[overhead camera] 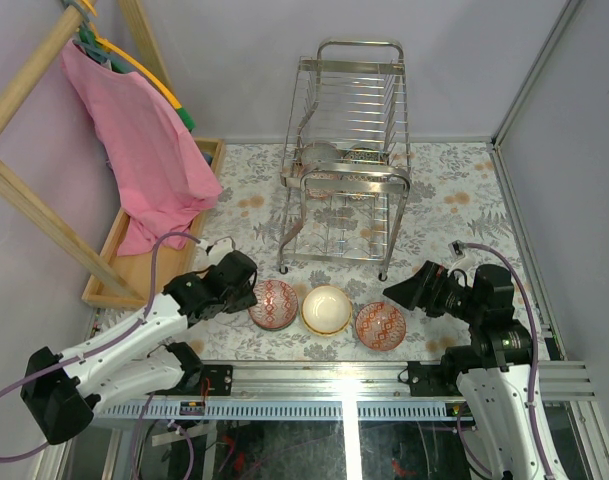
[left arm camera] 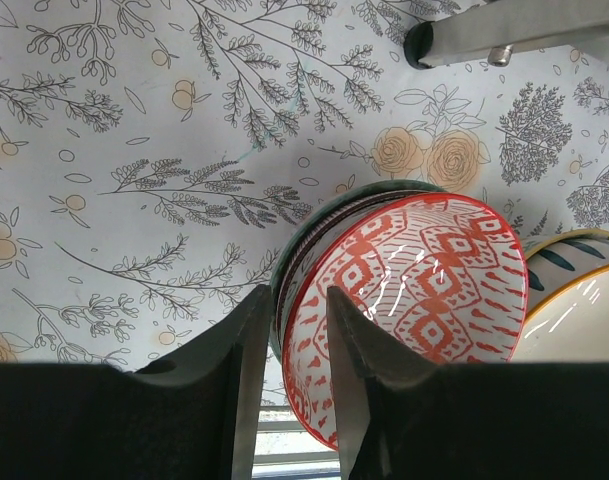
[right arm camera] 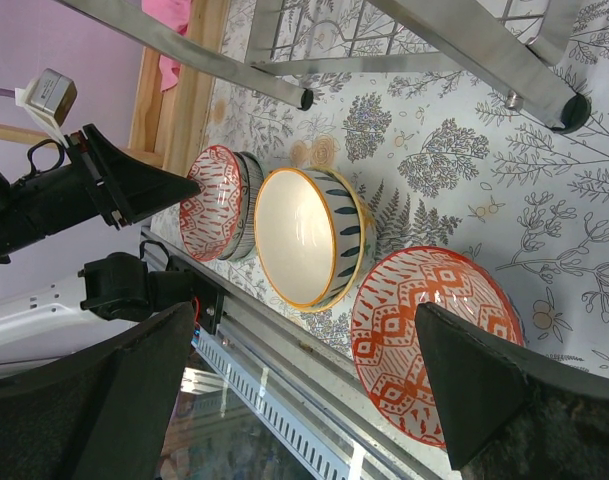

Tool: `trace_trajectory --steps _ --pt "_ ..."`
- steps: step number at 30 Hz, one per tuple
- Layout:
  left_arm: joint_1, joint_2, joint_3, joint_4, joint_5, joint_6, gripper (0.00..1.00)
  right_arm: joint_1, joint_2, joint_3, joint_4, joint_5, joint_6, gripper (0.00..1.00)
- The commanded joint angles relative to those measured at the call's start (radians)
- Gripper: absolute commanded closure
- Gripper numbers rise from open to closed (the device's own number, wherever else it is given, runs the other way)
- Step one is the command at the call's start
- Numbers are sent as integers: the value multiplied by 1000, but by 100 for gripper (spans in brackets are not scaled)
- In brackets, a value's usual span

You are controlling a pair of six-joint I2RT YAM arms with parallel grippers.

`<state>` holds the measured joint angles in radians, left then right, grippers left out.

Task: Load the bowls into the dish rack
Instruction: Pick up the bowl from the center of the board.

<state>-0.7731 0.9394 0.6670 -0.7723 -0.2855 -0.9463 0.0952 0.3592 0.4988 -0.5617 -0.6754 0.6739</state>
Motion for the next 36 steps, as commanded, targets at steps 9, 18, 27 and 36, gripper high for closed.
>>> trace_trajectory --steps 9,18,27,36 --pt "-27 1 5 -13 -19 -26 75 -2 -30 -11 10 -46 18 1" --pt "-40 2 0 -18 -23 -37 85 -3 -47 -10 -7 -44 17 0" --pt "-50 23 3 -19 -28 -41 84 -3 -53 -11 -11 -44 19 1" --pt "-56 28 2 -22 -34 -45 93 -3 -55 -7 -19 -46 16 0"
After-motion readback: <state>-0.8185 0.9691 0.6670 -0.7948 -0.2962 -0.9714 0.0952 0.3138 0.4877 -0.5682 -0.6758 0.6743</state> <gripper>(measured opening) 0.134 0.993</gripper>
